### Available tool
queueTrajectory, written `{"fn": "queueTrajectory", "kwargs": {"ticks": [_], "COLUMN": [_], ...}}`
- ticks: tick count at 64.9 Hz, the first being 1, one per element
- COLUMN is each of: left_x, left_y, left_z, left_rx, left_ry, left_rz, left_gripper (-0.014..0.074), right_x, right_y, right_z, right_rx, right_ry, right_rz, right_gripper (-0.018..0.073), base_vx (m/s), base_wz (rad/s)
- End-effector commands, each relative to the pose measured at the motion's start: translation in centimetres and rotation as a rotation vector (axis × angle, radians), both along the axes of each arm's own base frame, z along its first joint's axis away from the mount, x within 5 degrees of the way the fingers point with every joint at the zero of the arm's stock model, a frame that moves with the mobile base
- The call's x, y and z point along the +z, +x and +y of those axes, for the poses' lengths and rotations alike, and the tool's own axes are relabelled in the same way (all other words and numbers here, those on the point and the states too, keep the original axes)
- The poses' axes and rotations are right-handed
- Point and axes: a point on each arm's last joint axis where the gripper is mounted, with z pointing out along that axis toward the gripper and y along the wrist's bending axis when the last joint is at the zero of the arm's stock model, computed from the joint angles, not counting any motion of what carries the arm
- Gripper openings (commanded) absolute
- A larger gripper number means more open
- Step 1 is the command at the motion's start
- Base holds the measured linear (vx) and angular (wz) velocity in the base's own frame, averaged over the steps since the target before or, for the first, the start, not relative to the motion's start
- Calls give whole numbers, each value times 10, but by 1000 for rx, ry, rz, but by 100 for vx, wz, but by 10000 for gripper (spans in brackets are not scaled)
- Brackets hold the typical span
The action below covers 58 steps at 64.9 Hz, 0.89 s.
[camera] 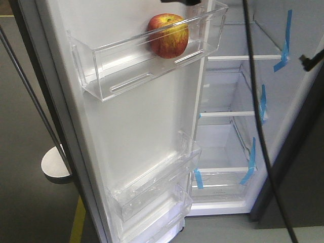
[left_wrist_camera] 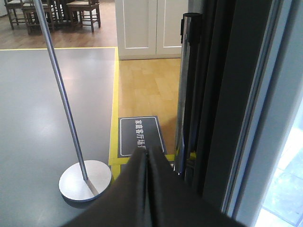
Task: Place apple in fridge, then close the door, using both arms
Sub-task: 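Withdraw the open right gripper up and away from the door bin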
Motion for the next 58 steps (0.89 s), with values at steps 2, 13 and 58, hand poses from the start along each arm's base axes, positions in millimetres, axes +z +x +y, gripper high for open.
{"fn": "queueTrajectory", "kwargs": {"ticks": [2,13,58], "left_x": [0,0,0], "left_y": [1,1,1], "left_z": [-1,-1,-1], "left_rx": [-10,-10,-10], "left_ry": [-16,-16,-16], "left_rz": [-63,-63,-63], "left_gripper": [-6,-6,-6], "right_x": [36,31,-120], "right_y": [-37,-62,-256], "right_z": [-32,-72,-130], "right_rx": [-75,-189,-543], "right_ry": [31,21,72], "right_rz": [-68,-12,119], "right_gripper": [583,533,520], "base_vx": [0,0,0], "base_wz": [0,0,0]}}
